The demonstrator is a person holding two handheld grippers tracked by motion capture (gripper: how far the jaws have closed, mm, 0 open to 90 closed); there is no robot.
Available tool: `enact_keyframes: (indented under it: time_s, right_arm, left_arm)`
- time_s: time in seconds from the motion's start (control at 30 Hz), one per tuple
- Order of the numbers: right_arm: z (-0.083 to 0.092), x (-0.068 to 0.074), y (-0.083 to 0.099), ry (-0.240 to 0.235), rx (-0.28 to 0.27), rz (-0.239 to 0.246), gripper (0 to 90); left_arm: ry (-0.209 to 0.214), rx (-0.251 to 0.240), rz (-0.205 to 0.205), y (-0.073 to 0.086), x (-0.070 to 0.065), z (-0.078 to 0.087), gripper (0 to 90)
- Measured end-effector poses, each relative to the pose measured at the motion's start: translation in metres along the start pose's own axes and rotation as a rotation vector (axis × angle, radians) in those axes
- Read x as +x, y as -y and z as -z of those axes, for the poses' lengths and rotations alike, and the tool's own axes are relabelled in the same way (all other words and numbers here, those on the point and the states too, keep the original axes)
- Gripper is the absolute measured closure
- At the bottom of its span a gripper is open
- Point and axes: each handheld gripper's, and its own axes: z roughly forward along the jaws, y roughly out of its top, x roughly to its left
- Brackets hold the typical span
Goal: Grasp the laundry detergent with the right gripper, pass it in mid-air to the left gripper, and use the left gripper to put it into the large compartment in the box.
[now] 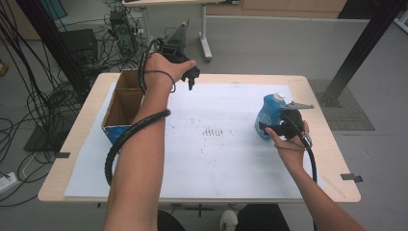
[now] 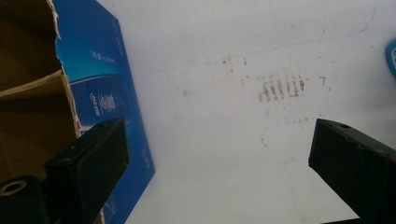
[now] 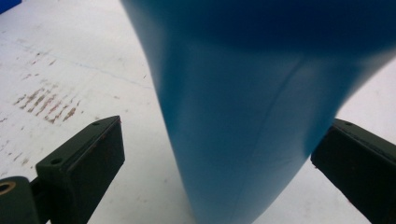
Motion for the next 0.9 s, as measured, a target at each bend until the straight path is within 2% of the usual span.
enact_keyframes:
  time_s: [0.33, 0.9]
  right_arm:
    - [-0.0032, 0.0008, -0.0005, -0.013, -0.025, 0.008, 2.4]
    - [-0.0009, -0.0004, -0.0009, 0.003, -0.055, 0.02, 2.1]
  left_arm:
    - [-0.002, 0.003, -0.004, -0.0008, -0.0016, -0.0014, 5.6]
    - [-0.002, -0.002, -0.008, -0.002, -0.004, -0.0008, 5.6]
